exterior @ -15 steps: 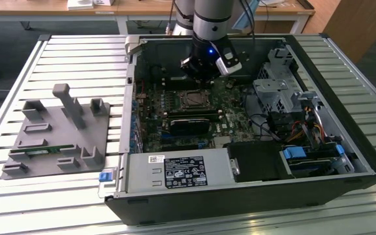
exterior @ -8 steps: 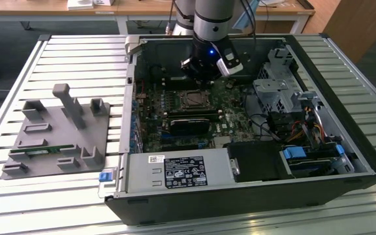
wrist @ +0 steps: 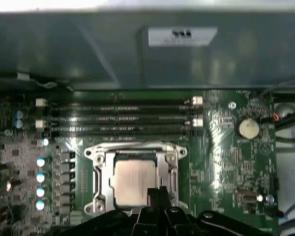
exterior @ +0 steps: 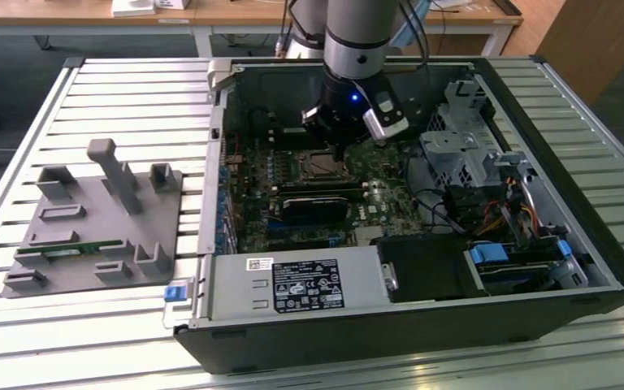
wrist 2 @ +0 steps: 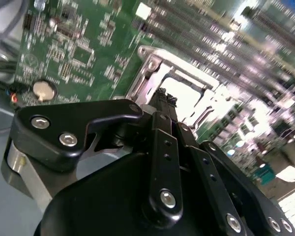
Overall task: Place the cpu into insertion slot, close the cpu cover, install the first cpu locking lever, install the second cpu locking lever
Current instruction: 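Install the second cpu locking lever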
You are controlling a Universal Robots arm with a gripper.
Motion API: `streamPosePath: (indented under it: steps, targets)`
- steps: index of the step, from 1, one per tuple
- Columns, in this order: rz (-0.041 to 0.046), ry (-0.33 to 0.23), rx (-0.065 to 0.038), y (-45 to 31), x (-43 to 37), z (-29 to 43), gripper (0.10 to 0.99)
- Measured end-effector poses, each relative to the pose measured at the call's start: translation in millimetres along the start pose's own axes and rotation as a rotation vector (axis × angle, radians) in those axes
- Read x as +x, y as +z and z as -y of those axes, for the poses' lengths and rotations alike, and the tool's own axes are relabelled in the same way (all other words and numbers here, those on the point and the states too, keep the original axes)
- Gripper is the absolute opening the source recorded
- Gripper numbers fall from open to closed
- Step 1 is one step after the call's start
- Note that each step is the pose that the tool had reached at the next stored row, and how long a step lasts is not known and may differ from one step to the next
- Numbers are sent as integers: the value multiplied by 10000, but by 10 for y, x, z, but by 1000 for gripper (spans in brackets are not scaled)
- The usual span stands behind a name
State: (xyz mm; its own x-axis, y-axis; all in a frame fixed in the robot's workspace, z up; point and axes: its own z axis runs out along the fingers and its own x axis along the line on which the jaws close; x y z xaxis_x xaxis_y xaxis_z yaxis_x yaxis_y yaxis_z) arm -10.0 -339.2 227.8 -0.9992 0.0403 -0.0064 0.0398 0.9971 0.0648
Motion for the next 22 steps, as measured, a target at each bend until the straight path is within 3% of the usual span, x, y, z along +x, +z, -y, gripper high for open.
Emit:
streamPosePath:
  steps: [7, 9, 12, 17, 22]
  targets:
    - [-26, 2, -5, -11, -8, 170, 106]
    - [-126, 9, -90, -12, -17, 182, 106]
    - [-148, 10, -224, -11, -17, 194, 106]
    - [-149, 10, -246, -17, -19, 316, 106]
    - [-151, 11, -299, -21, 69, 367, 106]
